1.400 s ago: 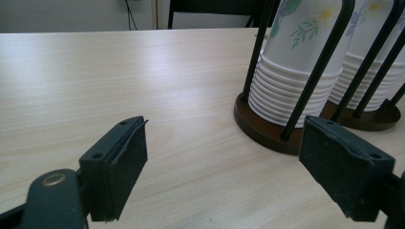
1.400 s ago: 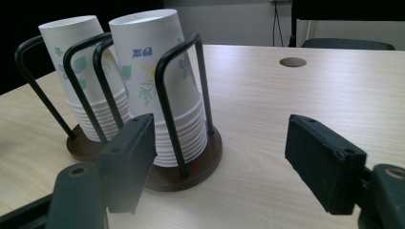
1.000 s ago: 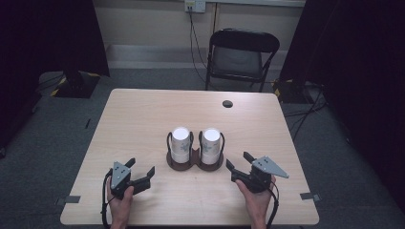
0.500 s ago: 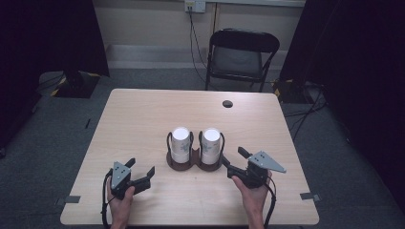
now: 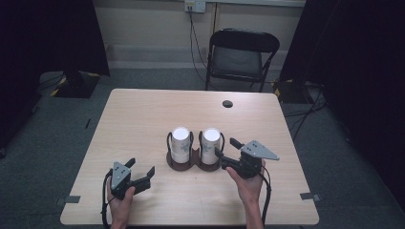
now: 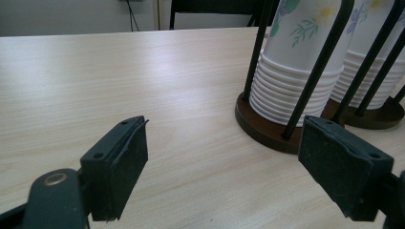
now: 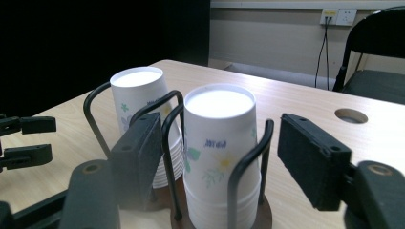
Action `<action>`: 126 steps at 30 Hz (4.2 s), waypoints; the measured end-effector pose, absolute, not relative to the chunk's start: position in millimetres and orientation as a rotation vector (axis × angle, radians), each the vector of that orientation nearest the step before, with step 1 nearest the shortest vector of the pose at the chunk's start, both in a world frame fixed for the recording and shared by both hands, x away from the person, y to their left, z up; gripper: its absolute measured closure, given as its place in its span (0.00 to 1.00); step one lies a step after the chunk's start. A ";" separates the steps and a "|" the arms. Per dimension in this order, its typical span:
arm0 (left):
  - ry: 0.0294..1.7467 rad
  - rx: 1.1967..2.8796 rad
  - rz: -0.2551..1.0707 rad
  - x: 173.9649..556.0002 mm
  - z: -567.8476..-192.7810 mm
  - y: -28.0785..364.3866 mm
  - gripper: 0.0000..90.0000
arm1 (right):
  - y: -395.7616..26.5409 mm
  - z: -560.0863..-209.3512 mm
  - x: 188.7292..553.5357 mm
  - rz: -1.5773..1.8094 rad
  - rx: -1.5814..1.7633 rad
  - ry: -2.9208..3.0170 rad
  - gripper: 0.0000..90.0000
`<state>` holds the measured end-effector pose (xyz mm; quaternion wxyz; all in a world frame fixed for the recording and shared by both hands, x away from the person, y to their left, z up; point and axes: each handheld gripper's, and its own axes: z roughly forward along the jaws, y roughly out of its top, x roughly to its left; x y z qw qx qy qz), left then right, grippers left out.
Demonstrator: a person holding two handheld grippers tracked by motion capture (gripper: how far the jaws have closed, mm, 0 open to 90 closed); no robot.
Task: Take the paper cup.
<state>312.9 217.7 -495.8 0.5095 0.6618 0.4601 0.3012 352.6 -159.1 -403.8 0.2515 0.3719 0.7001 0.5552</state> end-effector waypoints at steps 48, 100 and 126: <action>1.112 1.586 0.713 313.4 -495.9 219.5 0.19 | -119.8 -408.5 412.6 1.416 0.980 2.023 0.38; 1.084 1.611 0.685 314.0 -495.7 218.2 0.18 | -128.1 -382.5 409.9 1.476 1.004 1.957 0.42; 1.091 1.593 0.657 314.2 -496.0 220.3 0.21 | -130.9 -359.3 403.7 1.534 0.990 1.910 0.42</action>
